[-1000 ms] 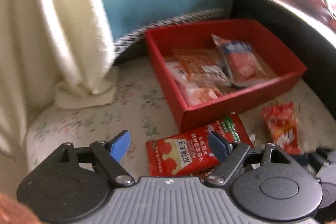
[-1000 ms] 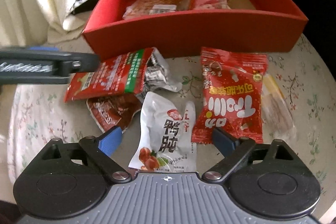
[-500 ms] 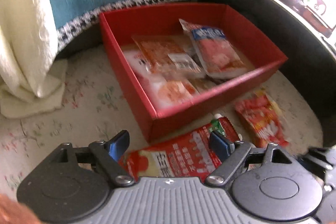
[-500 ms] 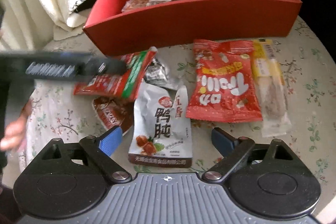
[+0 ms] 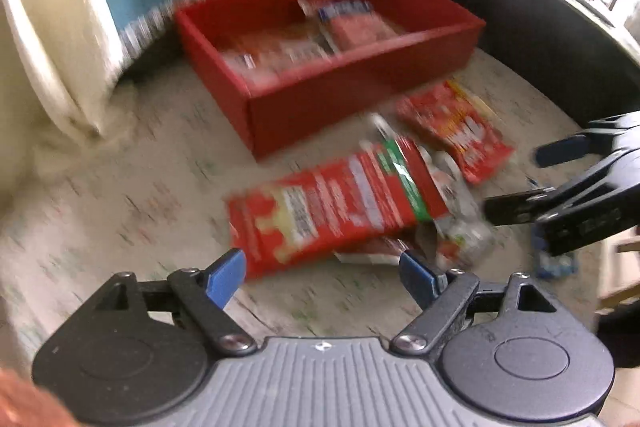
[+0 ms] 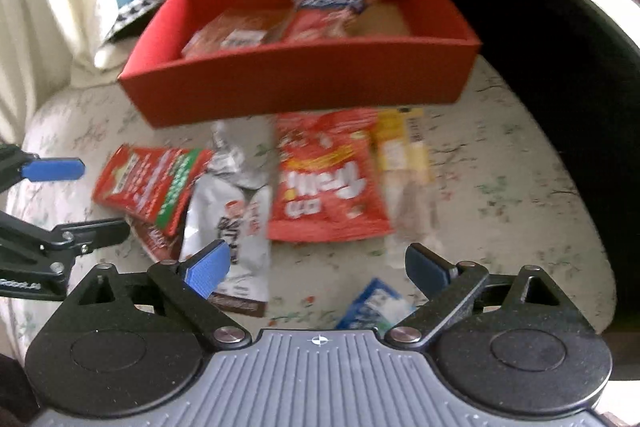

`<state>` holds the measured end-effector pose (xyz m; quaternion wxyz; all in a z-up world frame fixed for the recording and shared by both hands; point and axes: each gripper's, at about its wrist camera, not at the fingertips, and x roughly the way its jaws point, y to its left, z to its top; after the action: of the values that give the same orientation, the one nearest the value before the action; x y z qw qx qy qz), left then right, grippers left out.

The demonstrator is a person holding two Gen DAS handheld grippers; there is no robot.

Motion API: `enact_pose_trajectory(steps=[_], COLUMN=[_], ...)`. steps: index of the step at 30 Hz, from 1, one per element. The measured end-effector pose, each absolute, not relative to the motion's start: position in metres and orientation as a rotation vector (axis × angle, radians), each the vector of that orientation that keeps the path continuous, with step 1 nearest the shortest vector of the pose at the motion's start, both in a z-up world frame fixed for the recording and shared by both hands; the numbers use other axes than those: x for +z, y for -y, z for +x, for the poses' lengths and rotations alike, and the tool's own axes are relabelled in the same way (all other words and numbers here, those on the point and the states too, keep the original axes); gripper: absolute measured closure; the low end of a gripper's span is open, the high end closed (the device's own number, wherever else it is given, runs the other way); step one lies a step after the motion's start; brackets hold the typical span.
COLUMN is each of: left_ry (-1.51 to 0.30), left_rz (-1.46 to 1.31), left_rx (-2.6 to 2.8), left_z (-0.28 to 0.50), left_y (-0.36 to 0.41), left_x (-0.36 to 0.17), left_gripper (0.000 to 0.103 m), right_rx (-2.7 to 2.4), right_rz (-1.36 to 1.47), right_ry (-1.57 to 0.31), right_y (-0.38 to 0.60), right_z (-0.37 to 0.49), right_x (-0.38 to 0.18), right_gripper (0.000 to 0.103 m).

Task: Organize snacks
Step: 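Lower the left tool onto the red-green striped packet and close it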

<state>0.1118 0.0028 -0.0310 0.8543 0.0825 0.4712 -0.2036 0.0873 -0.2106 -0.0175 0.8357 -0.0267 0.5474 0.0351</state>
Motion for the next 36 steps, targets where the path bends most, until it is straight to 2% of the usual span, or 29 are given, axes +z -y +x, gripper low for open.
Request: enact_pose_trajectory(steps=[3, 7, 12, 18, 23, 29, 36], left_ry=[-0.987, -0.879, -0.974, -1.093, -1.088, -1.091, -1.169], left_rz=[0.155, 0.528, 0.742, 0.688, 0.664, 0.597, 0.403], left_rx=[-0.496, -0.591, -0.806, -0.903, -0.870, -0.719, -0.490], left_z=[0.119, 0.119, 0.148, 0.177, 0.169, 0.143, 0.104], left_y=[0.005, 0.042, 0.061, 0.068, 0.058, 0.037, 0.008], left_x=[-0.028, -0.028, -0.037, -0.058, -0.057, -0.048, -0.043], left_gripper=[0.025, 0.025, 0.024, 0.021, 0.020, 0.040, 0.048], right_rx=[0.071, 0.087, 0.080, 0.078, 0.110, 0.145, 0.181], right_rz=[-0.041, -0.057, -0.039, -0.001, -0.010, -0.009, 0.015], right_ry=[-1.151, -1.150, -1.184, -1.220, -1.213, -1.200, -1.218], right_y=[0.219, 0.223, 0.235, 0.240, 0.232, 0.221, 0.210], right_z=[0.088, 0.081, 0.077, 0.079, 0.079, 0.077, 0.081], right_x=[-0.013, -0.012, -0.021, -0.030, -0.027, -0.023, -0.029], right_gripper=[0.006, 0.005, 0.005, 0.005, 0.005, 0.005, 0.005])
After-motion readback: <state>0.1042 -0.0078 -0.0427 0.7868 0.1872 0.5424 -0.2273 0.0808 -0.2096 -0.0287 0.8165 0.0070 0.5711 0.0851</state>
